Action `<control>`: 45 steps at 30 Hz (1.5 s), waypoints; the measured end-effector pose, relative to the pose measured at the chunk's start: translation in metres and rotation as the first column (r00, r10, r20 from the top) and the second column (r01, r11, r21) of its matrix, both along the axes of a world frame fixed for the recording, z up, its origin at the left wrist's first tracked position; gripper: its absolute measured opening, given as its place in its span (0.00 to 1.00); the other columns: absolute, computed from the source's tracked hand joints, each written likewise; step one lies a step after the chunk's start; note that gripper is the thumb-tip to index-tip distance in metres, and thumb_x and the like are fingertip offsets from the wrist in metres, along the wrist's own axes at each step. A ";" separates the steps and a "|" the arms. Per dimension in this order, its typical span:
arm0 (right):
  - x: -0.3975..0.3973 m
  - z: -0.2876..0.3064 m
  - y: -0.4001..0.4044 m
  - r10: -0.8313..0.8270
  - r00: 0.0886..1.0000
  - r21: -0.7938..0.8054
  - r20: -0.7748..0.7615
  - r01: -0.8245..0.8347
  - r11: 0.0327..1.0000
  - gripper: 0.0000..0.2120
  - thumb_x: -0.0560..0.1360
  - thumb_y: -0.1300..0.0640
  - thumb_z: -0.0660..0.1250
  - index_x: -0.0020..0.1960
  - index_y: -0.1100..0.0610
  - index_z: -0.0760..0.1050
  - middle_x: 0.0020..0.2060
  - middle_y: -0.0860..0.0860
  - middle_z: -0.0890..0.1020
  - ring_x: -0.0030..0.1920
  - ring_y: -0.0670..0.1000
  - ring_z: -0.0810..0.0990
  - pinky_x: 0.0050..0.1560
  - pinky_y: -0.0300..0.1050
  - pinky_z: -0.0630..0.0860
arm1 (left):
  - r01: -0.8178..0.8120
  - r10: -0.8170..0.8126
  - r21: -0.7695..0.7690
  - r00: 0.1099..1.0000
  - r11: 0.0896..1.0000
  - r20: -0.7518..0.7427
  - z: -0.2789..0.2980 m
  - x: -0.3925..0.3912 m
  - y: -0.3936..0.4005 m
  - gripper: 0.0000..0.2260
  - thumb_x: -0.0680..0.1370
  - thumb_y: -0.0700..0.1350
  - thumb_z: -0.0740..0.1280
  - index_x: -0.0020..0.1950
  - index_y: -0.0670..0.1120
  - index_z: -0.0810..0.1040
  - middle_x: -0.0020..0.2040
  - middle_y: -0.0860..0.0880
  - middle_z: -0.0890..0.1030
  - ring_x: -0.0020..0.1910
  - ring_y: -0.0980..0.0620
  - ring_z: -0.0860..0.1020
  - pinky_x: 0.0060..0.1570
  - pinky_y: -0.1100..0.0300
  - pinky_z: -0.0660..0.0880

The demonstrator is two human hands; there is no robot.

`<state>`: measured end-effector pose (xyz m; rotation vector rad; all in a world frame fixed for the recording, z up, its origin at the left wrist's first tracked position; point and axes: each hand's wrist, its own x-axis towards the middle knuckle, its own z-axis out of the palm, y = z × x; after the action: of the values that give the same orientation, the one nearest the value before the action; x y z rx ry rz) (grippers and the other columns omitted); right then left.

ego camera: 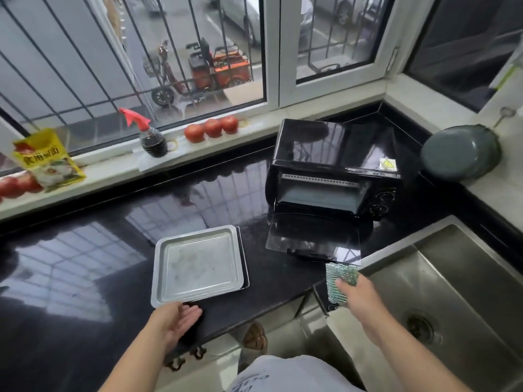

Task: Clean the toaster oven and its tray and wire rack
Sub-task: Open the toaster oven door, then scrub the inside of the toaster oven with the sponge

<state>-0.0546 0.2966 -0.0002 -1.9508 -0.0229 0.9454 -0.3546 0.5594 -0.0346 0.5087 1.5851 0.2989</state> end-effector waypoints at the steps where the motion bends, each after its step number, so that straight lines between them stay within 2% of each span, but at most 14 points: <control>1: 0.000 0.001 0.001 -0.001 1.000 0.007 -0.002 0.001 1.000 0.23 0.81 0.56 0.65 0.75 0.57 0.67 0.66 0.54 0.78 0.65 0.56 0.77 0.68 0.60 0.72 | 0.010 -0.010 -0.006 1.000 1.000 -0.004 0.003 -0.001 -0.002 0.10 0.87 0.37 0.56 0.60 0.31 0.72 0.59 0.30 0.79 0.53 0.35 0.81 0.58 0.48 0.76; 5: 0.002 0.008 -0.005 -0.031 0.999 0.045 -0.021 0.032 0.998 0.13 0.82 0.59 0.65 0.65 0.55 0.75 0.55 0.52 0.84 0.56 0.53 0.82 0.64 0.57 0.77 | 0.089 -0.090 0.029 0.995 0.996 0.036 0.021 0.014 -0.013 0.10 0.85 0.37 0.57 0.55 0.32 0.75 0.55 0.32 0.82 0.48 0.37 0.83 0.56 0.47 0.76; 9: 0.017 0.005 -0.029 -0.180 0.982 0.078 -0.064 0.185 0.980 0.06 0.81 0.62 0.64 0.56 0.56 0.78 0.45 0.52 0.85 0.42 0.49 0.85 0.42 0.44 0.82 | 0.263 -0.274 0.107 0.956 0.959 0.108 0.049 0.060 -0.039 0.08 0.83 0.38 0.63 0.56 0.34 0.78 0.50 0.34 0.85 0.49 0.36 0.84 0.48 0.47 0.79; 11: 0.026 0.003 -0.040 -0.254 0.964 0.094 -0.078 0.261 0.961 0.07 0.81 0.63 0.65 0.56 0.58 0.79 0.47 0.55 0.86 0.42 0.51 0.85 0.38 0.42 0.80 | 0.412 -0.426 0.144 0.900 0.900 0.090 0.062 0.083 -0.045 0.07 0.83 0.39 0.66 0.56 0.36 0.80 0.46 0.37 0.87 0.47 0.37 0.85 0.50 0.46 0.81; 14: 0.043 0.006 -0.044 -0.351 0.933 0.109 -0.083 0.359 0.927 0.06 0.81 0.62 0.65 0.57 0.61 0.77 0.49 0.59 0.85 0.45 0.55 0.84 0.44 0.47 0.81 | 0.603 -0.618 0.191 0.786 0.775 0.024 0.073 0.114 -0.032 0.07 0.82 0.42 0.68 0.57 0.39 0.81 0.48 0.40 0.87 0.43 0.42 0.85 0.52 0.47 0.82; 18: 0.064 0.019 -0.031 -0.442 0.887 0.164 -0.135 0.460 0.873 0.07 0.82 0.61 0.64 0.58 0.61 0.77 0.49 0.58 0.85 0.45 0.53 0.84 0.40 0.42 0.79 | 0.697 -0.665 0.347 0.712 0.627 -0.228 0.065 0.161 -0.002 0.09 0.83 0.41 0.67 0.63 0.40 0.78 0.53 0.39 0.84 0.46 0.44 0.82 0.50 0.49 0.79; 22: 0.065 0.013 -0.011 -0.525 0.813 0.159 -0.253 0.570 0.806 0.09 0.82 0.61 0.65 0.61 0.62 0.76 0.54 0.59 0.84 0.51 0.55 0.84 0.46 0.46 0.79 | 0.799 -0.626 0.548 0.563 0.246 -0.540 0.055 0.217 0.029 0.33 0.79 0.47 0.73 0.80 0.44 0.63 0.75 0.38 0.68 0.72 0.40 0.69 0.73 0.45 0.67; 25: 0.057 0.000 0.007 -0.573 0.740 0.106 -0.351 0.640 0.761 0.12 0.81 0.60 0.66 0.63 0.62 0.76 0.57 0.60 0.83 0.57 0.59 0.82 0.53 0.50 0.78 | 0.731 -0.452 0.639 0.499 -0.240 -0.740 0.067 0.271 0.065 0.42 0.74 0.50 0.78 0.82 0.47 0.59 0.80 0.37 0.59 0.80 0.38 0.59 0.77 0.44 0.61; 28: 0.054 -0.007 0.025 -0.638 0.646 0.103 -0.418 0.732 0.674 0.17 0.80 0.59 0.68 0.67 0.62 0.73 0.63 0.60 0.80 0.66 0.60 0.77 0.68 0.58 0.73 | 0.571 -0.236 0.419 0.368 -0.706 -0.899 0.084 0.330 0.094 0.43 0.70 0.47 0.80 0.81 0.48 0.64 0.80 0.35 0.60 0.80 0.32 0.59 0.77 0.38 0.62; 30: 0.056 -0.009 0.038 -0.679 0.578 0.124 -0.454 0.795 0.594 0.19 0.80 0.60 0.69 0.69 0.61 0.71 0.63 0.58 0.79 0.65 0.59 0.77 0.68 0.61 0.72 | 0.488 -0.109 0.223 0.252 -0.844 -0.962 0.095 0.359 0.105 0.41 0.68 0.44 0.79 0.80 0.47 0.68 0.80 0.35 0.64 0.78 0.31 0.63 0.74 0.36 0.64; 34: 0.060 -0.012 0.056 -0.722 0.515 0.135 -0.462 0.846 0.516 0.10 0.79 0.62 0.69 0.59 0.59 0.76 0.47 0.52 0.83 0.48 0.53 0.81 0.66 0.62 0.73 | 0.463 0.090 -0.048 0.070 -0.885 -0.993 0.103 0.381 0.101 0.40 0.73 0.39 0.73 0.83 0.45 0.61 0.78 0.34 0.65 0.74 0.31 0.66 0.67 0.36 0.70; 36: 0.061 -0.014 0.061 -0.744 0.502 0.121 -0.441 0.854 0.505 0.04 0.79 0.62 0.69 0.50 0.56 0.75 0.42 0.49 0.80 0.42 0.48 0.78 0.57 0.57 0.77 | 0.483 0.147 -0.125 0.007 -0.867 -0.989 0.102 0.384 0.096 0.42 0.73 0.39 0.73 0.84 0.44 0.56 0.79 0.33 0.63 0.74 0.30 0.65 0.67 0.36 0.68; 38: 0.060 -0.016 0.063 -0.756 0.513 0.123 -0.407 0.851 0.511 0.04 0.79 0.61 0.69 0.49 0.55 0.75 0.42 0.49 0.81 0.41 0.48 0.78 0.50 0.50 0.76 | 0.495 0.170 -0.163 -0.030 -0.854 -0.985 0.103 0.385 0.093 0.44 0.74 0.40 0.73 0.85 0.44 0.52 0.79 0.33 0.61 0.74 0.30 0.64 0.68 0.35 0.68; 45: 0.056 -0.001 0.048 -0.781 0.566 0.145 -0.265 0.824 0.548 0.06 0.78 0.64 0.69 0.54 0.64 0.80 0.49 0.61 0.85 0.49 0.61 0.84 0.55 0.57 0.78 | 0.492 0.157 -0.157 -0.042 -0.857 -0.987 0.115 0.384 0.082 0.44 0.71 0.39 0.73 0.84 0.44 0.56 0.75 0.35 0.66 0.66 0.34 0.70 0.59 0.38 0.72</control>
<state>0.0013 0.3450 -0.0013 -1.3621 0.7763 0.4243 0.0293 0.6418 0.0801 3.4401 0.0018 -0.0393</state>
